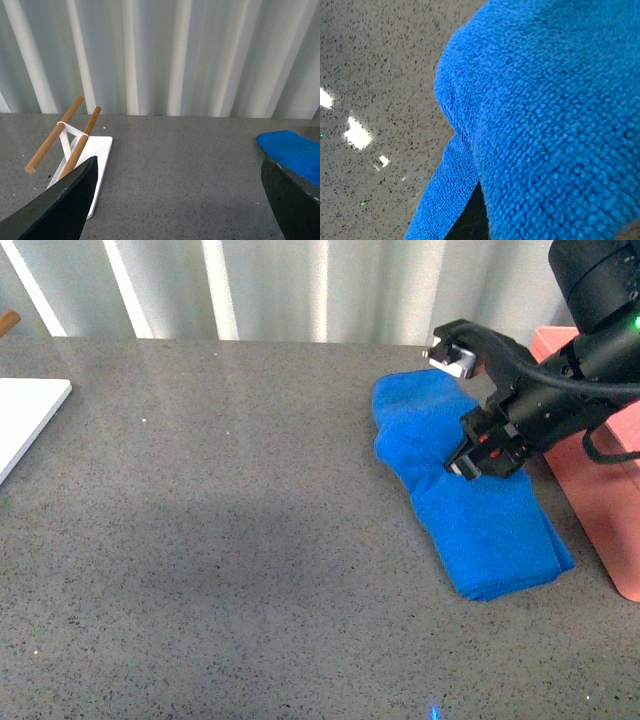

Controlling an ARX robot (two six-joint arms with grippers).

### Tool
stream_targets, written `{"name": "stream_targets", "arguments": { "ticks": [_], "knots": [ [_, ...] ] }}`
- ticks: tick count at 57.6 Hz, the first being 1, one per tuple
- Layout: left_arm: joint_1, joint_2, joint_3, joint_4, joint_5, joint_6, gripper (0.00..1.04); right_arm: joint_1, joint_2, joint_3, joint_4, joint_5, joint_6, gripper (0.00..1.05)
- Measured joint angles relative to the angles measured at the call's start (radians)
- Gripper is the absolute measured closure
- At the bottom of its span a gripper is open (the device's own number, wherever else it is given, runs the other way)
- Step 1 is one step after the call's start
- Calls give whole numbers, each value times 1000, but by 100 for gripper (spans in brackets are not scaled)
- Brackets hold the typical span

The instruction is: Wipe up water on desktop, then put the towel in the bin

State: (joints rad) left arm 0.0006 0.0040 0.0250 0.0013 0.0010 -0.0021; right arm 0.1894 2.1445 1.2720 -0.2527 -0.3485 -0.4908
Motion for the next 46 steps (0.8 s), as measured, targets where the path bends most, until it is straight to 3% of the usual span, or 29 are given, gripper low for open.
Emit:
{"name": "stream_targets", "arguments": {
  "ticks": [27,36,46],
  "knots": [
    [0,0,0,0,0,0,7,29,-181,246,-67,37,19,100],
    [0,0,0,0,0,0,7,-49,-300,323,-66,50,60,100],
    [0,0,0,0,0,0,7,-213,-435,354,-89,2,71,100]
  ]
}}
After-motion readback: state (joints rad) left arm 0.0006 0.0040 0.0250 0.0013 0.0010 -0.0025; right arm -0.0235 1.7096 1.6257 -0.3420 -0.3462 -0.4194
